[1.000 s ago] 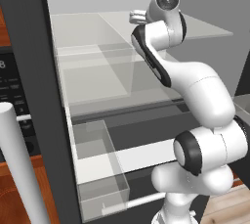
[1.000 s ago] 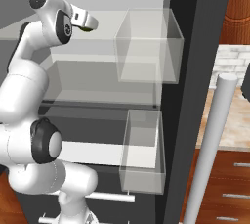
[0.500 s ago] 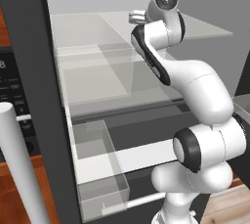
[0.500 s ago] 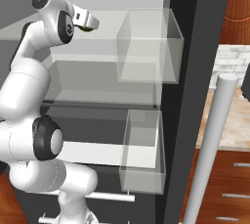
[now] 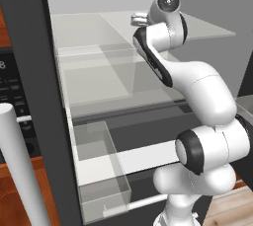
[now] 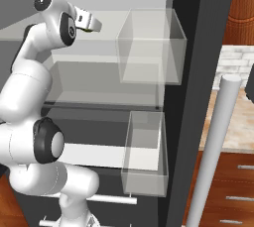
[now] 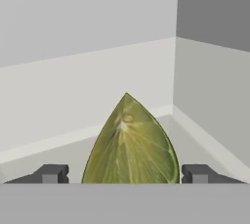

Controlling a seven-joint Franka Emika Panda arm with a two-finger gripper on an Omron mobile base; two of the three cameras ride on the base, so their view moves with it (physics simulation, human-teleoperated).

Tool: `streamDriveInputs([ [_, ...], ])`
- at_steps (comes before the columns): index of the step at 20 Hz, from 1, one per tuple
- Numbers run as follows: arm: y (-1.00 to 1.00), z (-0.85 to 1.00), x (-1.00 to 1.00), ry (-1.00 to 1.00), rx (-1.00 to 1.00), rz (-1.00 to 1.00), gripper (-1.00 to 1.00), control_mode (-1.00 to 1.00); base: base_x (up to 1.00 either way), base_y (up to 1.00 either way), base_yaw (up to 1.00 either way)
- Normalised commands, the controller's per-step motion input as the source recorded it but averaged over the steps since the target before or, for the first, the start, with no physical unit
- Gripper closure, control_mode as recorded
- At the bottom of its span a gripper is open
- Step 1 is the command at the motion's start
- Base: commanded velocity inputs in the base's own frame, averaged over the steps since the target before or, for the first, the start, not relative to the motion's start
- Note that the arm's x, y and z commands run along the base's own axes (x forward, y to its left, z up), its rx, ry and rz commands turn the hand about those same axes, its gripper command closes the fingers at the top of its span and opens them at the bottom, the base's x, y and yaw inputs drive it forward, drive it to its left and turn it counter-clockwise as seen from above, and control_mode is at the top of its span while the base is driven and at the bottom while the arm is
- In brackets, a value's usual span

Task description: There is a bowl on the dining counter. Grab a lemon wedge from the fridge and place it in the bowl. Then get the liquor bottle and glass cup from the cabinet and place them next to the bowl.

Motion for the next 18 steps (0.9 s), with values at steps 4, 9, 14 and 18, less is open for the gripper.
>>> streamDriveInputs([
  [4,-0.05,0.00,0.00,0.00,0.00,0.00,1.00,-1.00,0.00,0.00,0.00],
  [9,-0.01,0.00,0.00,0.00,0.00,0.00,1.00,-1.00,0.00,0.00,0.00],
  [14,0.00,0.00,0.00,0.00,0.00,0.00,1.00,-1.00,0.00,0.00,0.00],
  [18,0.00,0.00,-0.12,-0.03,0.00,0.00,1.00,-1.00,0.00,0.00,0.00],
])
